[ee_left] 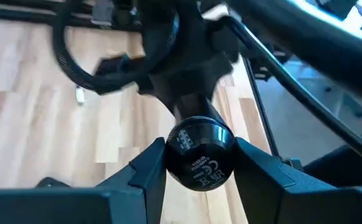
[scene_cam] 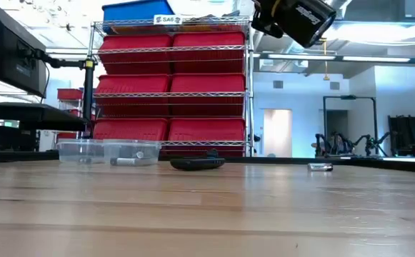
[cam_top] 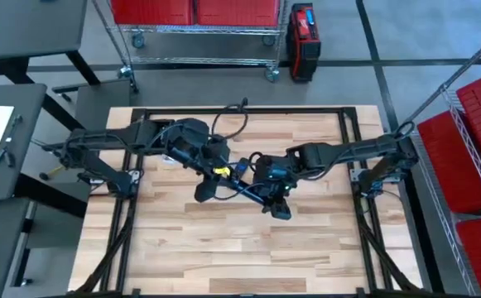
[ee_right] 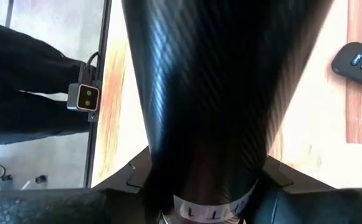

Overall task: Insert battery
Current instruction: Close the flashlight battery compartment

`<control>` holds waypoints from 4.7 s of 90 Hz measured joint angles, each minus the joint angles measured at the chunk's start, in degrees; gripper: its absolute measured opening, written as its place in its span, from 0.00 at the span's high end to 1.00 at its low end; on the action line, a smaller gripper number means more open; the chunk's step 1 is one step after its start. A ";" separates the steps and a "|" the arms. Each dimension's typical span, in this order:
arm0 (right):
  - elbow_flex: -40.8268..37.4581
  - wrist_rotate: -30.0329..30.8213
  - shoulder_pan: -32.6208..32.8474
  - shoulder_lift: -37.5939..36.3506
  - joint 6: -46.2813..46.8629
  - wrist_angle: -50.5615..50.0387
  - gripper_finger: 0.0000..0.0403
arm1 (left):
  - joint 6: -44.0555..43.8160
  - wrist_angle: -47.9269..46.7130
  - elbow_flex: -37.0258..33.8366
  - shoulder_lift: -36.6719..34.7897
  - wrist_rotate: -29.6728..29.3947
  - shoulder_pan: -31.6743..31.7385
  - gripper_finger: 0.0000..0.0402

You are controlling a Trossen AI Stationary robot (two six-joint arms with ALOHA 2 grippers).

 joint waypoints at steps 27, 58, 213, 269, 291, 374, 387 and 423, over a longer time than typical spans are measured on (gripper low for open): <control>0.01 0.00 0.06 -0.02 0.00 -0.10 0.66 | 0.05 -0.80 0.00 -0.03 0.00 0.01 0.66; 0.02 0.06 -1.64 -0.02 0.01 0.04 0.66 | -0.88 -0.75 0.00 0.00 0.90 -0.26 0.67; 3.67 -9.59 -2.22 0.00 0.21 0.03 0.66 | 2.83 -1.11 0.17 2.69 8.48 -2.52 0.67; 3.67 -14.33 -3.00 -0.02 3.85 1.15 0.66 | 6.32 3.02 0.13 2.69 0.58 -5.00 0.66; 3.67 -19.91 -3.55 -0.02 6.99 1.38 0.66 | 14.10 2.70 0.11 2.69 -0.96 -6.52 0.66; 3.67 -29.38 -3.57 -0.11 12.31 11.61 0.66 | 59.54 3.08 3.82 2.49 -5.88 -11.61 0.66; 3.67 -29.51 -3.59 -0.11 12.96 11.48 0.66 | 69.90 3.06 3.82 2.49 -7.53 -11.61 0.66; 3.67 -29.80 -3.59 -0.11 13.14 11.64 0.66 | 97.62 2.77 3.76 2.49 -11.07 -13.22 0.66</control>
